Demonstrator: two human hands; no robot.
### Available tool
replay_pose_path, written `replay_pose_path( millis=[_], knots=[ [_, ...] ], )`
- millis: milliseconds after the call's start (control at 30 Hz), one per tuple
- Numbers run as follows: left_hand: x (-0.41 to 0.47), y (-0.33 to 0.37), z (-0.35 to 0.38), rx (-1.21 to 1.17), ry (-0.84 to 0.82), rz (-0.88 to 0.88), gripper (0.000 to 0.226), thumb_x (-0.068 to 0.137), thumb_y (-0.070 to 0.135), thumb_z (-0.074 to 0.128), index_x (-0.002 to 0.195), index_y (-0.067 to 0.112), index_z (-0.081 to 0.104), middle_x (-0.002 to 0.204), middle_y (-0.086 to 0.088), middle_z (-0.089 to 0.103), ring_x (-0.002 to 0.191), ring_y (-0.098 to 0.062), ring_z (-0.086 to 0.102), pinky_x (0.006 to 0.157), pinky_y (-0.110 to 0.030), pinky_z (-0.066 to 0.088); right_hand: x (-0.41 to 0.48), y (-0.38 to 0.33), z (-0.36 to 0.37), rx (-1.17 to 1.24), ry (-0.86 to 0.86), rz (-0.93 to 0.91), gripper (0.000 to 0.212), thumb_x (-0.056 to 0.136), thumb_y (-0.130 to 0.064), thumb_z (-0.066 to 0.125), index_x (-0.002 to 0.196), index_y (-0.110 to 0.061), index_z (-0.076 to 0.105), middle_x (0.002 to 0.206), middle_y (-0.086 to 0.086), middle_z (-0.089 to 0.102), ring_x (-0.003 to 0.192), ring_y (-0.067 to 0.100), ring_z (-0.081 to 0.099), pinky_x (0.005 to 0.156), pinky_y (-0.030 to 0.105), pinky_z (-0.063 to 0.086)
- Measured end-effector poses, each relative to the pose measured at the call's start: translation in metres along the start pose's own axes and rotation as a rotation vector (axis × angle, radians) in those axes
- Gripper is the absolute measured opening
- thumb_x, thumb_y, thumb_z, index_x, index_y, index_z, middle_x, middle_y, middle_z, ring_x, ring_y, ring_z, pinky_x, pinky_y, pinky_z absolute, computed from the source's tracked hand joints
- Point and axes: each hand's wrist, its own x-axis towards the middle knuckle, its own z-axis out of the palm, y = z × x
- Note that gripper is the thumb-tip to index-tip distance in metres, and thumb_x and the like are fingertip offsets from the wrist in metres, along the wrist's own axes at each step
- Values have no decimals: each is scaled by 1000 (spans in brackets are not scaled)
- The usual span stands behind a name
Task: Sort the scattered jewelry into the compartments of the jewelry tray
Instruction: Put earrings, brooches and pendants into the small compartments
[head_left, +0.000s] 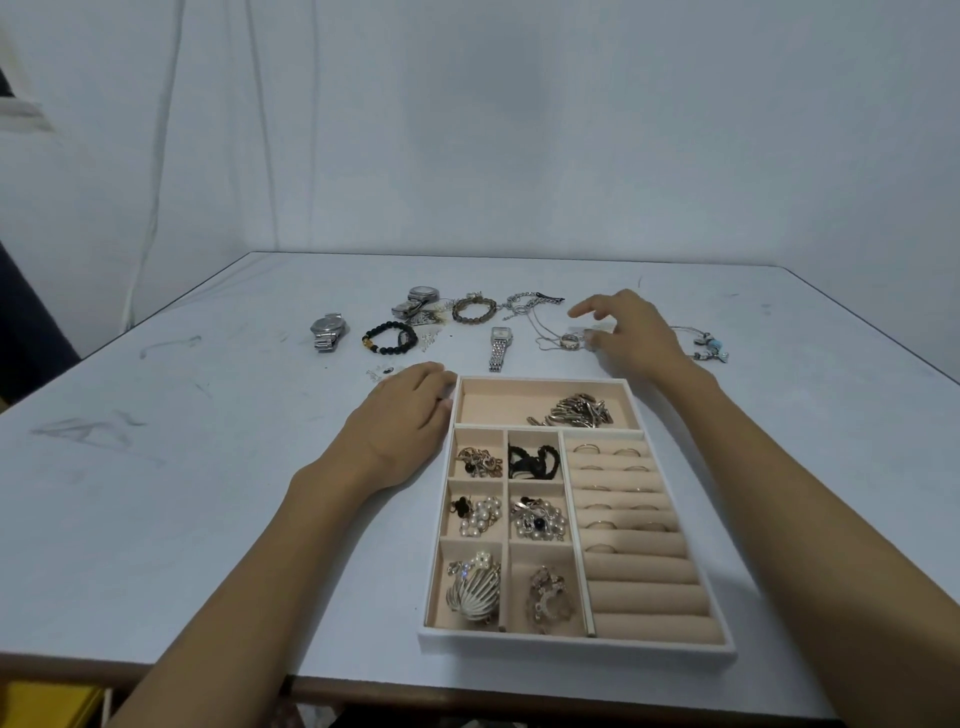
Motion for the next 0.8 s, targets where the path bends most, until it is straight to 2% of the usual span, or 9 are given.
replay_pose_path(
  millis=[100, 267, 433, 533, 600, 700, 800],
  knots=[
    [-1, 1, -2, 9, -9, 6, 64, 87, 41, 17, 138, 14, 43, 144, -1, 41, 132, -17, 37, 108, -28, 27, 4, -7, 6, -111, -71, -21, 27, 94, -20, 57, 115, -34, 66, 117, 4, 49, 115, 22, 47, 82, 35, 41],
    [-2, 6, -4, 18, -12, 6, 51, 98, 34, 21, 138, 12, 42, 143, -4, 43, 131, -19, 38, 105, -26, 27, 3, -2, 7, -46, -17, -15, 17, 89, -22, 64, 105, -25, 67, 102, -2, 50, 108, 20, 49, 78, 32, 39],
    [-3, 10, -4, 19, -5, -11, 40, 103, 21, 29, 141, 11, 39, 147, -5, 38, 135, -19, 34, 109, -26, 22, -7, 3, 10, 290, 94, 27, 18, 75, -14, 72, 89, -21, 63, 93, -5, 63, 64, 7, 45, 64, 31, 40],
    [-2, 9, -4, 36, -20, -15, 43, 103, 26, 26, 142, 12, 37, 150, -4, 36, 137, -18, 31, 112, -27, 20, -9, 3, 9, 342, 128, 31, 16, 72, -14, 75, 84, -16, 64, 82, -3, 66, 53, 2, 43, 56, 22, 38],
    [-3, 9, -4, 45, -37, -15, 55, 97, 36, 18, 143, 12, 37, 150, -5, 36, 137, -19, 32, 113, -29, 21, -10, 3, 7, 364, 137, 23, 15, 72, -12, 77, 81, -13, 65, 77, -2, 65, 48, -2, 44, 50, 12, 35],
    [-2, 8, -5, 26, -41, -19, 61, 91, 39, 17, 141, 13, 39, 148, -3, 38, 136, -19, 34, 111, -31, 25, -12, 4, 5, 467, 185, 73, 15, 72, -9, 77, 81, -12, 65, 75, -2, 63, 53, 1, 45, 52, 11, 38],
    [1, 6, -5, -10, -36, -35, 40, 102, 30, 30, 137, 16, 45, 144, 0, 42, 131, -18, 40, 106, -32, 33, -11, 9, 0, 694, 226, 152, 17, 75, -5, 77, 79, -13, 63, 76, 3, 61, 61, 8, 53, 53, 11, 42]
  ],
)
